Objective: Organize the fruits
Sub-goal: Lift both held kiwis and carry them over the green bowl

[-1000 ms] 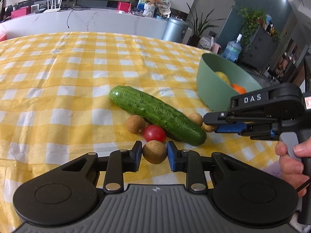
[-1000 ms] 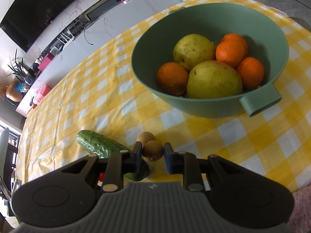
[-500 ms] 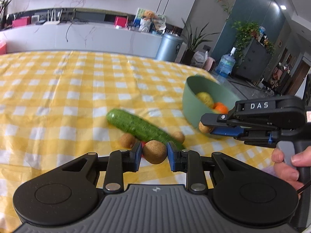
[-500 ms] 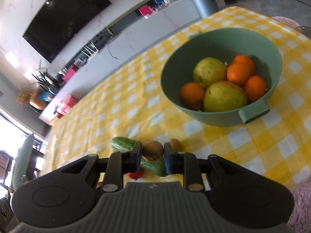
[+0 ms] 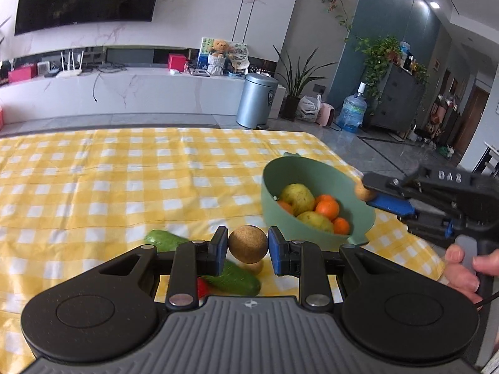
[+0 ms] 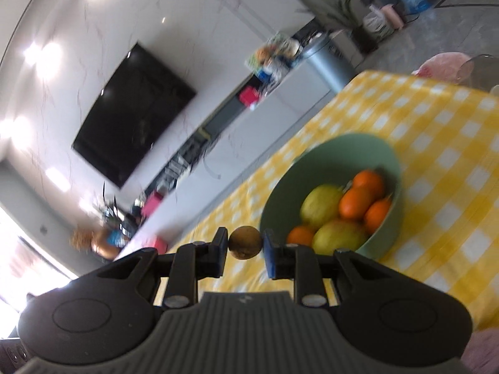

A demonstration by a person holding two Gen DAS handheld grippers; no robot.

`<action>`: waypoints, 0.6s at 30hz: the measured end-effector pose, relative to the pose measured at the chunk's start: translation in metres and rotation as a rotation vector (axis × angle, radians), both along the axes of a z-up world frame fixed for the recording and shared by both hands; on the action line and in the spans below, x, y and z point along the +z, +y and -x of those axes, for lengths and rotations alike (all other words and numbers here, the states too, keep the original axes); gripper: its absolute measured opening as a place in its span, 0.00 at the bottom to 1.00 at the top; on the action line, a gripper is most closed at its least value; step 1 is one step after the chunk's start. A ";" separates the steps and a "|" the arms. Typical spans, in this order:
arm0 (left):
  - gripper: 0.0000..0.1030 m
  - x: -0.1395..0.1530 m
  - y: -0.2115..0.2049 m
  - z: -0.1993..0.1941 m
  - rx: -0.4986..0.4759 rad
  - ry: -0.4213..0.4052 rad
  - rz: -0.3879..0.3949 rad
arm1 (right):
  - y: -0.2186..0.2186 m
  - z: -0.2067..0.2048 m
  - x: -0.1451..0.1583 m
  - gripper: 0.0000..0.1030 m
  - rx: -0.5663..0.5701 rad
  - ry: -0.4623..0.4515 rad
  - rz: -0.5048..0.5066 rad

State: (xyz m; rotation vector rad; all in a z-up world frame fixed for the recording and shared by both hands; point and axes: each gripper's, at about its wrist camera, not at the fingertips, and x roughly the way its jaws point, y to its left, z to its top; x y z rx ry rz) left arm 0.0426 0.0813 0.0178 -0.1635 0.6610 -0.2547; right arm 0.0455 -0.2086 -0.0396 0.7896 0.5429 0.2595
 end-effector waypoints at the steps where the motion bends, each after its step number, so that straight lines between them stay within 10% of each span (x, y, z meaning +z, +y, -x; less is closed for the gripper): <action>1: 0.30 0.000 -0.003 -0.004 0.002 0.006 0.005 | -0.008 -0.001 -0.003 0.20 -0.015 0.005 -0.015; 18: 0.30 -0.014 -0.060 -0.078 -0.121 0.071 0.087 | -0.047 -0.070 -0.045 0.20 -0.125 0.126 -0.157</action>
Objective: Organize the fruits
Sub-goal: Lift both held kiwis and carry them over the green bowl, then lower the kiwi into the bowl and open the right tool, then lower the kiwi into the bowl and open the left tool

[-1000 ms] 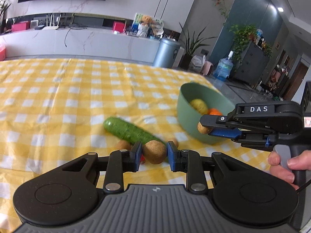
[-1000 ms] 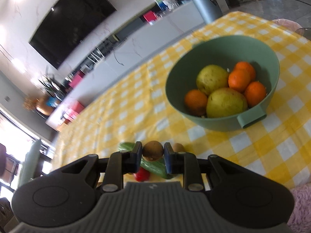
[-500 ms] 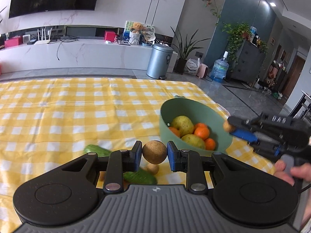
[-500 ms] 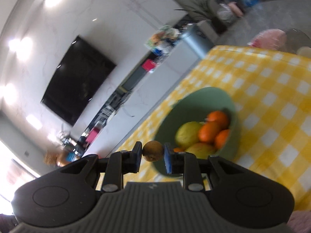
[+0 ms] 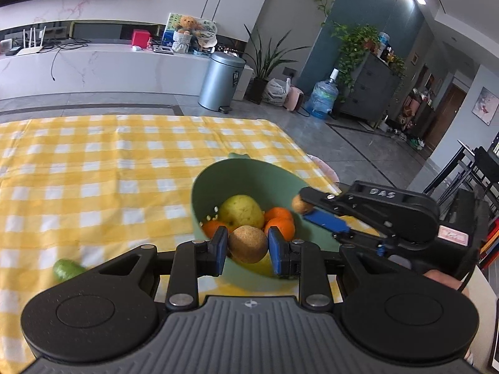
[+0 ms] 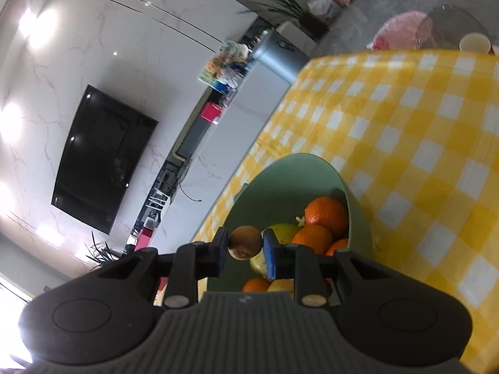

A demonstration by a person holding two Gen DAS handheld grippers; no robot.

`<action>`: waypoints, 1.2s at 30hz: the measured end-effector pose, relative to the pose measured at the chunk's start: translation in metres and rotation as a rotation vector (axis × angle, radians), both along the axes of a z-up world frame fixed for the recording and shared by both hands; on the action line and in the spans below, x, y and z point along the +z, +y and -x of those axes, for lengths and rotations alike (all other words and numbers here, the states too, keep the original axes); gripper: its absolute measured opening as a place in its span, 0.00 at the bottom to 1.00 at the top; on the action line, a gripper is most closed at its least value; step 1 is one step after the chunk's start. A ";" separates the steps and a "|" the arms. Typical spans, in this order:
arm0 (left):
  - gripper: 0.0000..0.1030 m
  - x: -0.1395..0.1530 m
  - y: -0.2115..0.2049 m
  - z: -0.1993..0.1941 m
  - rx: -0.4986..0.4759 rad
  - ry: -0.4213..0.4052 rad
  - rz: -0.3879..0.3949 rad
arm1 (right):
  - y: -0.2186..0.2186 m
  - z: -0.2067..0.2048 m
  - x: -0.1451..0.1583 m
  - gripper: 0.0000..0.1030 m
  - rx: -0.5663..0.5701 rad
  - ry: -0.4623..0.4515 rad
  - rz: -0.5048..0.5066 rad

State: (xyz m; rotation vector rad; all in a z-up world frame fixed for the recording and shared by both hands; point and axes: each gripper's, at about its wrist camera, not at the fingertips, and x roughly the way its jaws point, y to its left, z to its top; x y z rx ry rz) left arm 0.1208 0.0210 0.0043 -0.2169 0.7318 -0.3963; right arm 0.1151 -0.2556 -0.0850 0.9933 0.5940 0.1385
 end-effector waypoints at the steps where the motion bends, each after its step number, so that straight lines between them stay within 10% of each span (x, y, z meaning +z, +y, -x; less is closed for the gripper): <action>1: 0.30 0.000 -0.003 -0.005 -0.001 0.003 -0.001 | 0.001 -0.005 0.000 0.20 0.000 0.008 0.014; 36: 0.30 -0.035 -0.061 -0.102 0.011 0.184 0.080 | -0.022 0.001 0.016 0.42 -0.024 -0.026 0.088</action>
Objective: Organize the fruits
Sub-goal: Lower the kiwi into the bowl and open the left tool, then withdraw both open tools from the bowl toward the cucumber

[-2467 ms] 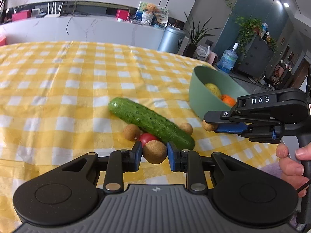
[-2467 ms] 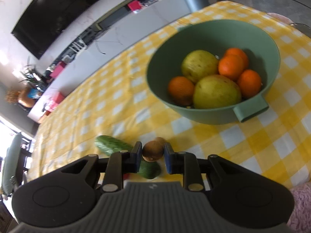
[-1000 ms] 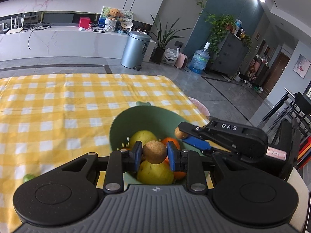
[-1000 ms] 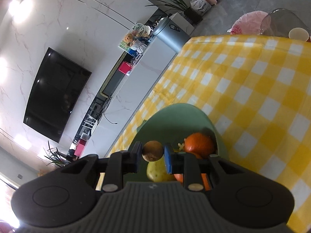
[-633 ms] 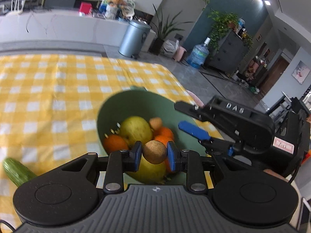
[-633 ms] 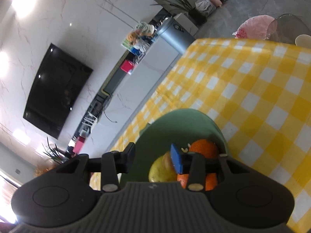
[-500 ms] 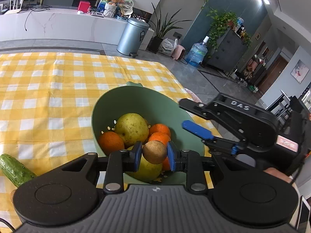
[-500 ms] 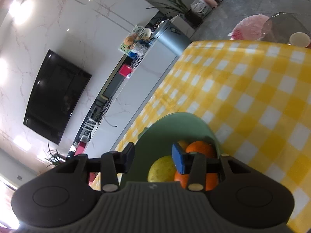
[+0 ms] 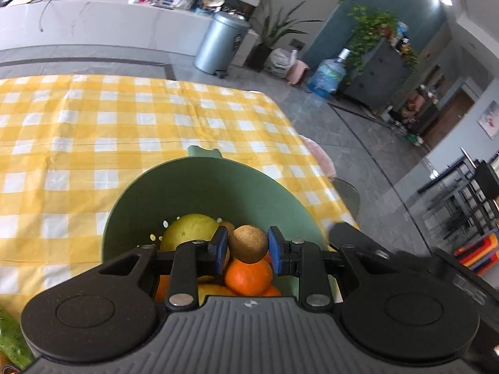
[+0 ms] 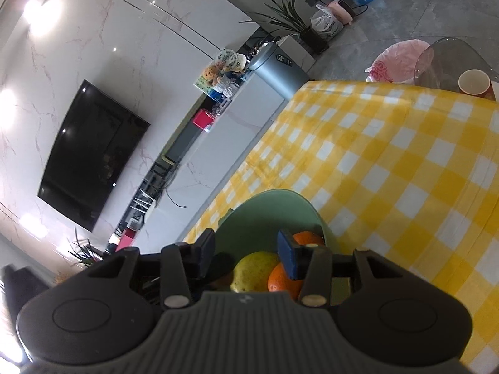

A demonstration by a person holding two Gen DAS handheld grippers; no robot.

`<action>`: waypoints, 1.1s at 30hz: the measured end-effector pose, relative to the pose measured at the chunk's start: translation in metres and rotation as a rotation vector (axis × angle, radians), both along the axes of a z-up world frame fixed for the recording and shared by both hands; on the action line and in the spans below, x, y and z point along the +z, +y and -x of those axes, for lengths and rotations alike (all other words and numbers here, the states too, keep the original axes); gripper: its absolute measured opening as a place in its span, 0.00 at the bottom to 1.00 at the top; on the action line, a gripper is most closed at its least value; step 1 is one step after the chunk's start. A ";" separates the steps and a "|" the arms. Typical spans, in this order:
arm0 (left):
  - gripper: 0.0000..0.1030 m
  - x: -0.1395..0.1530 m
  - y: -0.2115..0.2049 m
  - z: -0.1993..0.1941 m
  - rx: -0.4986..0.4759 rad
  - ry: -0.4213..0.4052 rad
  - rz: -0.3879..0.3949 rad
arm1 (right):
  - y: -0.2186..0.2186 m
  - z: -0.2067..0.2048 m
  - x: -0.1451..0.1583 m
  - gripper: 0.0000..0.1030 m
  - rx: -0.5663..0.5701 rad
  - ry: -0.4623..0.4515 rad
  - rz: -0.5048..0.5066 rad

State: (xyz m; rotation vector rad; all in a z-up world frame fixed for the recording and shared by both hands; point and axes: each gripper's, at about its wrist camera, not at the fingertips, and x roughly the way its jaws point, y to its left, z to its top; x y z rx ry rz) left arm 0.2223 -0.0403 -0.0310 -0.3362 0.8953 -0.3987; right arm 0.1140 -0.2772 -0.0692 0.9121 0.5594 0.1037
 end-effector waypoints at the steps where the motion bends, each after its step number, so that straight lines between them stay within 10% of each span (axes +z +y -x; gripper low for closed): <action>1: 0.30 -0.001 -0.002 -0.001 0.003 -0.001 0.003 | -0.002 0.001 -0.001 0.42 -0.005 -0.005 -0.019; 7: 0.30 -0.003 -0.004 -0.003 0.026 -0.023 0.018 | -0.005 0.002 -0.003 0.42 -0.001 -0.010 -0.048; 12: 0.74 0.006 -0.005 0.003 0.052 -0.073 -0.046 | -0.003 0.002 -0.004 0.43 0.016 -0.005 -0.053; 33: 0.78 0.041 0.045 0.063 0.095 -0.059 -0.101 | 0.020 0.008 0.002 0.44 0.067 0.017 -0.010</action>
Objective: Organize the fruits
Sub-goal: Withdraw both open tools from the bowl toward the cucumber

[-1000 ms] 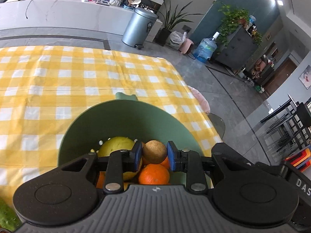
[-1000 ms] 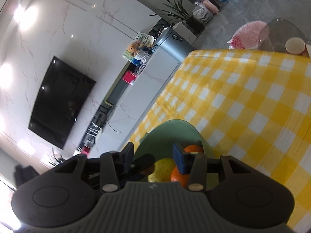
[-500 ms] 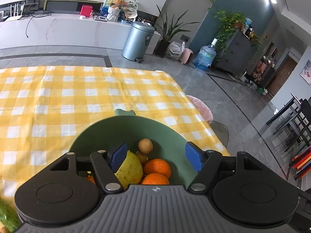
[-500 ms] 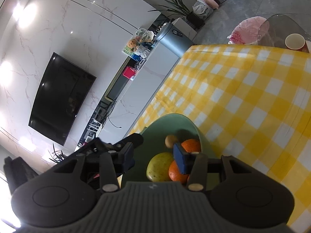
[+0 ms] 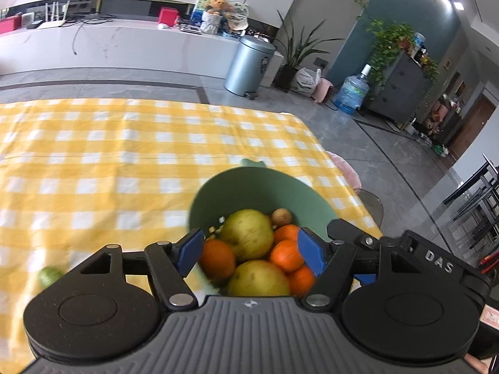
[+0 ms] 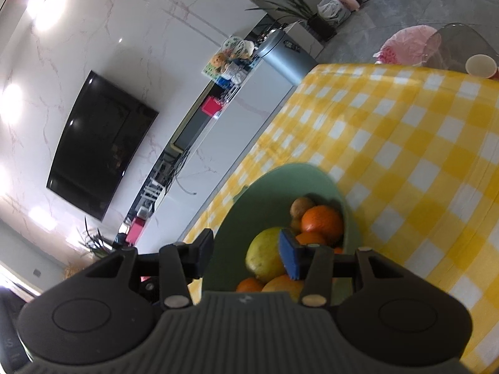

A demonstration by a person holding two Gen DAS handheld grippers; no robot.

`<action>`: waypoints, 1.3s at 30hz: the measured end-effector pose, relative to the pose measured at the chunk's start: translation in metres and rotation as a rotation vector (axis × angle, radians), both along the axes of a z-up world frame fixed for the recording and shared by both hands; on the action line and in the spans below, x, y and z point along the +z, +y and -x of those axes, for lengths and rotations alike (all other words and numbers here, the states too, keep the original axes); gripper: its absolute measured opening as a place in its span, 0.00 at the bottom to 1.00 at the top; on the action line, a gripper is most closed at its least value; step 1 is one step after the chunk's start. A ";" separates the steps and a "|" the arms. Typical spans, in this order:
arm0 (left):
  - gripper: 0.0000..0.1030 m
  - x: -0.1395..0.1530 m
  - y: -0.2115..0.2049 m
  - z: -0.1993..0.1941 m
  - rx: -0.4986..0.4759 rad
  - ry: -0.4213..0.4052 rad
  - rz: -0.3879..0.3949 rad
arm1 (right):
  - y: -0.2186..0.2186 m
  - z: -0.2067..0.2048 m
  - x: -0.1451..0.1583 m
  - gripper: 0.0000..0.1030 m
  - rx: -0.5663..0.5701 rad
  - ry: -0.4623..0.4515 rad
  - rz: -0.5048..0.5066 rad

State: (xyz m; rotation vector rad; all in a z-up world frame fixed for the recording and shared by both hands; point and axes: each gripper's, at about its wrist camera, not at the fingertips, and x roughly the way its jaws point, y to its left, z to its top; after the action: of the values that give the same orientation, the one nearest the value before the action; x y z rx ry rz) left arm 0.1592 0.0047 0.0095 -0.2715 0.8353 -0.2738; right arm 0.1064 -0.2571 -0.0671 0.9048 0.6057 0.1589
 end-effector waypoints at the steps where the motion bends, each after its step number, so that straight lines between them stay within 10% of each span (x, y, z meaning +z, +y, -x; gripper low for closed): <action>1: 0.78 0.001 0.003 0.003 0.001 0.004 -0.004 | 0.004 0.000 0.001 0.45 0.005 -0.001 0.006; 39: 0.78 0.026 0.073 0.095 0.041 0.056 -0.018 | 0.101 0.040 0.011 0.54 0.214 -0.011 0.344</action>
State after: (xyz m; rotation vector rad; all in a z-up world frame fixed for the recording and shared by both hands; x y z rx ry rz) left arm 0.0639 0.0774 0.0351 -0.2798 0.8859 -0.2212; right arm 0.0669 -0.1565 -0.0564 0.5062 0.6943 0.2436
